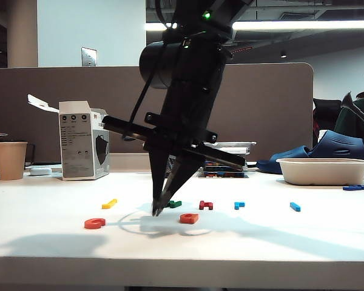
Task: Select the appropriate letters from the row of letter magnets placed on the table to arrange into the word "car".
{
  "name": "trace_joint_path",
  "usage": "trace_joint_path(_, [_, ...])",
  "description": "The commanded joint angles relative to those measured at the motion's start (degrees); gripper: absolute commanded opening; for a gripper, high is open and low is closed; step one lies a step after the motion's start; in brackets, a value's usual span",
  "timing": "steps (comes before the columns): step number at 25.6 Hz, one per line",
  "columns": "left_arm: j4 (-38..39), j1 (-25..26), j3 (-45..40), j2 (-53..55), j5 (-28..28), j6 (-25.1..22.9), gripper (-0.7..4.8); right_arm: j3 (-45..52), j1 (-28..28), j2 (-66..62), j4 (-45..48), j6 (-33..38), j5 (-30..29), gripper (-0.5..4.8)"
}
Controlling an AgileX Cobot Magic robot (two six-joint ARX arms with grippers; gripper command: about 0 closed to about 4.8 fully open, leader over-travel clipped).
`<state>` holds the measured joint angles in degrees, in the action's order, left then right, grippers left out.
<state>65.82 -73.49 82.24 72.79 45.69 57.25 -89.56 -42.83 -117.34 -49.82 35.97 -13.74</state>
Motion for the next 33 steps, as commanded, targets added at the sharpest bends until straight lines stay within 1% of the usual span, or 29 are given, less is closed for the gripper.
trace_joint_path(1, [0.07,0.02,0.11,-0.15,0.61,-0.24,-0.05,-0.28,0.85,1.03,0.20,0.22,0.09,-0.06])
trace_joint_path(9, [0.07,0.02,0.11,-0.15,0.59,-0.22,-0.05,-0.24,3.50,1.90,-4.11,-0.46,1.25,-0.06])
trace_joint_path(11, [0.09,0.02,0.11,-0.15,0.59,-0.24,-0.05,-0.15,3.58,1.90,-4.52,-0.68,2.49,-0.06])
trace_joint_path(21, [0.07,0.02,0.11,-0.15,0.59,-0.24,-0.05,-0.15,3.61,1.79,-2.32,-0.61,3.41,-0.06])
trace_joint_path(33, [0.07,0.02,0.11,-0.15,0.59,-0.24,-0.05,-0.13,3.52,-0.26,-2.62,-0.66,3.58,-0.06])
